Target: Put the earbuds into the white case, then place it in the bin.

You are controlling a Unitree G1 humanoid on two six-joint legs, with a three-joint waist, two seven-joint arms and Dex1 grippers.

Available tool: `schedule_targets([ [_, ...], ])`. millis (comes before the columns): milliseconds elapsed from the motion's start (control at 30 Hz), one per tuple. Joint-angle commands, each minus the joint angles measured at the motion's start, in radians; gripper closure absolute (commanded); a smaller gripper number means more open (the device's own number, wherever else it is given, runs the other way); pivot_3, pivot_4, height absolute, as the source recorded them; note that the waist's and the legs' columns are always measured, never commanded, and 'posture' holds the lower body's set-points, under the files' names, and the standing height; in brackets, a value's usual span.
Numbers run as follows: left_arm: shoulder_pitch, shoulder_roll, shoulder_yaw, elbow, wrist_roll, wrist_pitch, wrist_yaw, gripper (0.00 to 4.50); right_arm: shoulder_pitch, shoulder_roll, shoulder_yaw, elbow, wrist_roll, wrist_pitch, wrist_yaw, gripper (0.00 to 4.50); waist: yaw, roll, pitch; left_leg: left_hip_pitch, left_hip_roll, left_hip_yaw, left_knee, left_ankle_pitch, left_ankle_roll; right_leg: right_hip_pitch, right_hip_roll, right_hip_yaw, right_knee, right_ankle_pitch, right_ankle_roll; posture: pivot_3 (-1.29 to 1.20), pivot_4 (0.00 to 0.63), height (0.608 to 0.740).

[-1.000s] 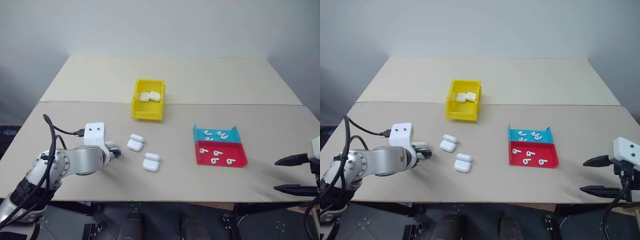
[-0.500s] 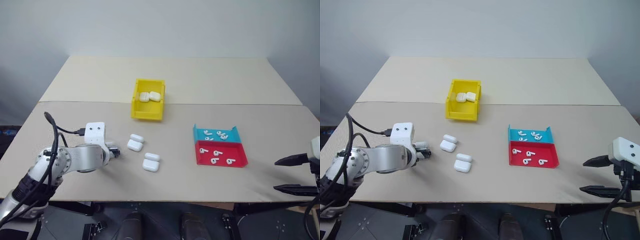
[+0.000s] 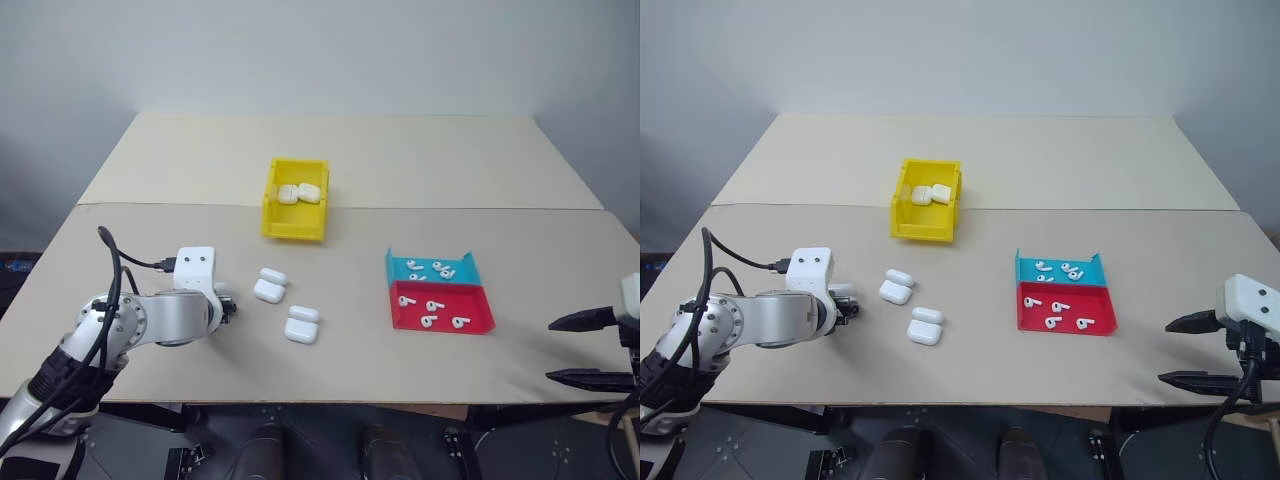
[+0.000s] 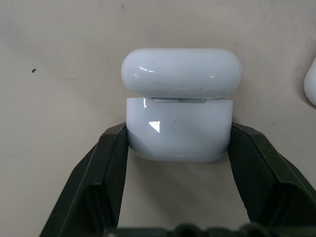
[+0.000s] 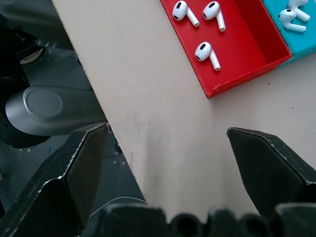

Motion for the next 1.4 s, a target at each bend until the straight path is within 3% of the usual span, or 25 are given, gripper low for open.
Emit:
schedule_targets([
  [33, -0.001, 0.03, 0.007, -0.018, 0.023, 0.017, 0.0, 1.74, -0.008, 0.005, -0.022, -0.01, 0.009, 0.006, -0.001, 0.0, 0.0, 0.0, 0.0, 0.0, 0.0, 0.0, 0.0, 0.0, 0.0, 0.0, 0.0, 0.0, 0.0, 0.0, 0.0, 0.0, 0.15, 0.74],
  [200, -0.008, 0.092, 0.066, -0.092, 0.072, 0.021, -0.058, 1.74, -0.021, -0.002, -0.02, -0.004, 0.008, 0.005, -0.005, 0.0, 0.0, -0.001, 0.0, -0.001, 0.0, 0.0, 0.0, 0.0, 0.0, -0.001, 0.0, 0.0, 0.0, 0.0, 0.0, 0.0, 0.15, 0.74],
  [267, -0.004, 0.135, 0.126, -0.15, 0.142, 0.036, -0.215, 1.74, -0.038, -0.012, -0.023, -0.011, 0.011, 0.01, -0.009, 0.0, 0.001, -0.002, 0.001, -0.001, 0.0, 0.0, 0.0, 0.0, 0.0, -0.001, 0.0, 0.0, -0.001, 0.0, 0.0, 0.0, 0.15, 0.74],
  [400, 0.108, 0.188, 0.257, -0.281, 0.38, -0.026, -0.678, 1.74, -0.099, -0.03, -0.028, -0.048, 0.036, 0.043, -0.028, 0.0, -0.003, -0.001, 0.001, -0.003, -0.001, 0.001, 0.0, 0.0, 0.0, -0.002, 0.0, 0.0, -0.003, 0.0, 0.0, 0.0, 0.15, 0.74],
  [500, 0.29, 0.147, 0.241, -0.365, 0.844, -0.407, -1.154, 1.74, -0.144, -0.051, -0.002, -0.109, 0.004, 0.085, -0.092, 0.0, -0.003, 0.0, 0.0, -0.003, -0.001, 0.001, -0.002, 0.0, -0.001, -0.002, 0.0, 0.0, -0.004, 0.0, 0.001, 0.0, 0.15, 0.74],
  [533, 0.33, 0.131, 0.224, -0.364, 0.94, -0.507, -1.286, 1.74, -0.156, -0.059, 0.005, -0.124, 0.006, 0.092, -0.094, 0.0, -0.002, 0.0, 0.0, -0.003, 0.0, 0.002, -0.003, 0.0, -0.001, -0.003, 0.0, -0.001, -0.005, 0.0, 0.0, 0.0, 0.15, 0.74],
  [633, 0.372, 0.027, 0.163, -0.26, 1.116, -0.738, -1.601, 1.74, -0.18, -0.111, 0.035, -0.171, 0.011, 0.121, -0.076, 0.0, 0.004, 0.0, 0.0, -0.005, 0.0, 0.002, -0.003, 0.0, -0.001, -0.004, 0.001, -0.002, -0.006, -0.003, -0.005, 0.0, 0.15, 0.74],
  [733, 0.348, -0.096, 0.115, -0.136, 1.24, -0.886, -1.784, 1.74, -0.222, -0.171, 0.107, -0.209, 0.003, 0.136, -0.077, 0.0, 0.009, 0.002, -0.001, -0.007, 0.001, 0.001, -0.002, 0.001, 0.0, -0.003, 0.001, -0.003, -0.013, -0.001, -0.008, 0.0, 0.15, 0.74],
  [867, 0.293, -0.335, 0.078, 0.051, 1.28, -1.116, -2.037, 1.74, -0.311, -0.256, 0.246, -0.273, -0.023, 0.076, -0.056, 0.0, 0.007, 0.002, -0.001, -0.01, -0.001, 0.002, -0.001, 0.001, 0.005, -0.003, -0.001, -0.001, -0.016, 0.004, -0.002, 0.0, 0.15, 0.74],
  [1000, 0.248, -0.454, 0.07, 0.183, 1.275, -1.234, -2.274, 1.74, -0.436, -0.3, 0.392, -0.3, -0.047, 0.058, -0.052, 0.0, 0.001, 0.002, -0.001, -0.015, 0.001, 0.001, 0.0, 0.002, 0.006, -0.008, 0.001, -0.001, -0.016, 0.009, 0.005, 0.0, 0.15, 0.74],
  [1167, 0.247, -0.52, 0.077, 0.226, 1.289, -1.219, -2.351, 1.74, -0.587, -0.269, 0.581, -0.306, -0.146, 0.047, -0.042, 0.0, -0.004, 0.002, -0.001, -0.016, 0.001, 0.001, 0.0, 0.001, 0.006, -0.009, 0.001, 0.0, -0.016, 0.009, 0.005, 0.0, 0.15, 0.74],
  [1400, 0.273, -0.58, 0.087, 0.269, 1.275, -1.247, -2.5, 1.74, -0.805, -0.118, 0.846, -0.201, -0.383, 0.016, 0.0, 0.0, -0.018, 0.003, -0.001, -0.015, 0.001, 0.001, 0.002, 0.002, 0.007, -0.009, 0.001, 0.0, -0.014, 0.01, 0.006, 0.0, 0.15, 0.74],
])
